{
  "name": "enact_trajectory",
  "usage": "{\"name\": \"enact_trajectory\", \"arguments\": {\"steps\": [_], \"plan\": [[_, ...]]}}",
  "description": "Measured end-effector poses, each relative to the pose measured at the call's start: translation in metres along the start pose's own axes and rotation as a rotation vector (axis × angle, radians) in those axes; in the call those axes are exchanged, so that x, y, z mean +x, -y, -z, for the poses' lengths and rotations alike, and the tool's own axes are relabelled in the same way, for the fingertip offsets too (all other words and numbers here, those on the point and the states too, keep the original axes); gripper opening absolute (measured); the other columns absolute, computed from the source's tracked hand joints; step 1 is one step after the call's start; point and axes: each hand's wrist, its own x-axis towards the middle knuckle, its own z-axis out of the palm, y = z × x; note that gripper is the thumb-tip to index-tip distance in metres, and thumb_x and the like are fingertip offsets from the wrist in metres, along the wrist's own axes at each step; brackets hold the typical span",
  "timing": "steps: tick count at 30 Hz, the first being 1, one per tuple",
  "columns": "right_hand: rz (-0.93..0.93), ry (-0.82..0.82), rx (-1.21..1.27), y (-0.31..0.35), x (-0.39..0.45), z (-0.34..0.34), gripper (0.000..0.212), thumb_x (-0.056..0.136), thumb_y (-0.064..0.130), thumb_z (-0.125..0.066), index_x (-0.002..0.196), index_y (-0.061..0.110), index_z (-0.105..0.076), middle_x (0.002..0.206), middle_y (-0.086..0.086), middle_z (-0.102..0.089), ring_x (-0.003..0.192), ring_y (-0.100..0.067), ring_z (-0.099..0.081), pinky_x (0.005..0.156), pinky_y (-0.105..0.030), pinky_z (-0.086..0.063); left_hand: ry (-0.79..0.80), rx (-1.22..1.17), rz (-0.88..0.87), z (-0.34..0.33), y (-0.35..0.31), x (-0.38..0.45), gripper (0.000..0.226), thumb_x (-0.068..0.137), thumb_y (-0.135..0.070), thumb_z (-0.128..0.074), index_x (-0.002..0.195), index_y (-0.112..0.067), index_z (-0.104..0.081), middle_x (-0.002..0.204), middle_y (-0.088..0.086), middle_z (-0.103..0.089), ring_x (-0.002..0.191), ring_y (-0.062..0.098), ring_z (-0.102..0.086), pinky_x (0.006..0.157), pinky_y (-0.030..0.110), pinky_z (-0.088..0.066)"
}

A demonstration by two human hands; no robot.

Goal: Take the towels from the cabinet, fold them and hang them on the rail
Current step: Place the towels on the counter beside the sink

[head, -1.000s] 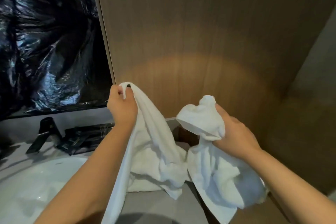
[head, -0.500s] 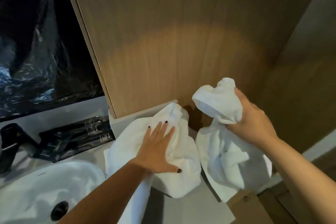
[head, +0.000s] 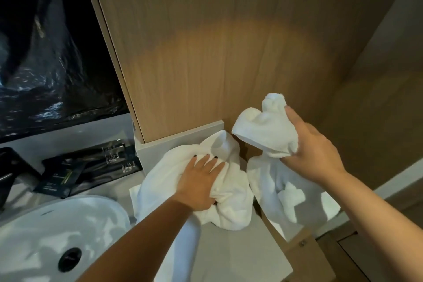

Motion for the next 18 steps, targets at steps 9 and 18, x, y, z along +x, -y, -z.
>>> {"name": "enact_trajectory", "arguments": {"steps": [9, 18], "plan": [[0.324, -0.114, -0.205, 0.061, 0.033, 0.032, 0.103, 0.079, 0.068, -0.064, 0.153, 0.036, 0.000, 0.149, 0.005, -0.044, 0.125, -0.023, -0.053, 0.087, -0.042, -0.052, -0.491, -1.495, 0.192, 0.092, 0.030, -0.056, 0.103, 0.062, -0.043, -0.089, 0.145, -0.043, -0.027, 0.145, -0.014, -0.045, 0.125, 0.002, -0.054, 0.097, 0.031, -0.052], [0.785, -0.021, -0.280, 0.152, 0.045, -0.020, 0.096, 0.073, 0.024, -0.074, 0.154, 0.029, -0.022, 0.132, 0.002, -0.048, 0.109, -0.025, -0.052, 0.060, -0.032, -0.040, -0.784, -1.216, 0.333, 0.141, 0.058, -0.100, 0.106, 0.055, -0.049, -0.085, 0.145, -0.044, -0.029, 0.147, -0.014, -0.045, 0.129, -0.005, -0.046, 0.102, 0.017, -0.043]]}}
